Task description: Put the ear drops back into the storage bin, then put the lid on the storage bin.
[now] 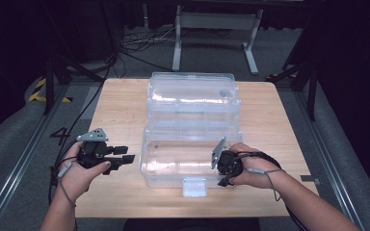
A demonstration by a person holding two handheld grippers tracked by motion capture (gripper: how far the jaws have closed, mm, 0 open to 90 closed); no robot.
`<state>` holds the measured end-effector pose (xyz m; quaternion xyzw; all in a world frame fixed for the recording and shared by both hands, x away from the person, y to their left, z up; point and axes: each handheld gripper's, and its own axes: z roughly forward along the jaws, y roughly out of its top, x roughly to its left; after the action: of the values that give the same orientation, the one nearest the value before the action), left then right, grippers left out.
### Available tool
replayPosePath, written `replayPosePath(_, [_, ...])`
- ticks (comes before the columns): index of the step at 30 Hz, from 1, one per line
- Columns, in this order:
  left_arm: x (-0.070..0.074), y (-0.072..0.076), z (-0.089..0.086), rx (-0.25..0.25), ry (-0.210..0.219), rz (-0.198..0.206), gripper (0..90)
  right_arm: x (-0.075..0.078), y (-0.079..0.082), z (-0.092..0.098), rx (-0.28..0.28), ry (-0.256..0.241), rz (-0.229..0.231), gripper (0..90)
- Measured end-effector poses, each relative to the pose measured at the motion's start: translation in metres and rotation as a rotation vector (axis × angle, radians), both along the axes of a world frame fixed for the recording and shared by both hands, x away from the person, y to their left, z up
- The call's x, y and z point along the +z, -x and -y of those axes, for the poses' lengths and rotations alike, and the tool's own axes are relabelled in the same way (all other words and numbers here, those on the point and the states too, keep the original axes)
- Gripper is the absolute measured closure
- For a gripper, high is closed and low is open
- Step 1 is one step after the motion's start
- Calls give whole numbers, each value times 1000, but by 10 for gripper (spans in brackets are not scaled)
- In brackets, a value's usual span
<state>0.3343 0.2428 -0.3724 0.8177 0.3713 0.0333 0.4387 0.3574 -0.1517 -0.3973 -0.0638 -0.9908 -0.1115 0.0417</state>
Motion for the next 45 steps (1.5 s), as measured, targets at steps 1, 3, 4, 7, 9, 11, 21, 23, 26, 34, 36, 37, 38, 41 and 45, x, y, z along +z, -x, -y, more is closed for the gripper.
replayPosePath(1, [0, -1, 0, 6, 3, 8, 512, 0, 0, 0, 0, 0, 4, 783])
replayPosePath(3, [0, -2, 1, 13, -1, 14, 504, -1, 1, -1, -11, 2, 5, 788])
replayPosePath(4, [0, -3, 1, -1, -13, 19, 504, -1, 1, -1, -8, 3, 9, 790])
replayPosePath(7, [-1, -4, 7, -33, -52, 41, 471, -1, 2, -1, 5, 6, 23, 798])
replayPosePath(9, [-2, -6, 10, -43, -64, 53, 474, -1, 2, -1, 6, 6, 24, 797])
replayPosePath(11, [0, -8, 11, -41, -61, 60, 478, -1, 2, -1, -1, 4, 23, 797])
replayPosePath(21, [16, -21, 19, 2, -101, 85, 477, -1, 4, 1, -23, -11, 25, 798])
replayPosePath(23, [20, -24, 21, 4, -92, 94, 479, -1, 3, 1, -19, -21, 30, 797])
replayPosePath(26, [27, -29, 24, -16, -86, 105, 479, -1, 4, 2, -33, -27, 31, 796])
replayPosePath(34, [39, -42, 34, -65, -69, 122, 477, -1, 4, 3, -46, -35, 27, 794])
replayPosePath(36, [42, -45, 37, -80, -60, 128, 477, -1, 3, 4, -46, -36, 23, 793])
replayPosePath(37, [44, -47, 38, -87, -57, 129, 477, -1, 4, 4, -48, -36, 23, 793])
replayPosePath(38, [46, -49, 40, -94, -58, 135, 477, -1, 4, 3, -48, -36, 24, 793])
replayPosePath(41, [53, -54, 45, -116, -64, 149, 475, -2, 4, 3, -44, -42, 36, 796])
replayPosePath(45, [61, -62, 51, -148, -52, 159, 476, -1, 5, 4, -49, -45, 41, 797])
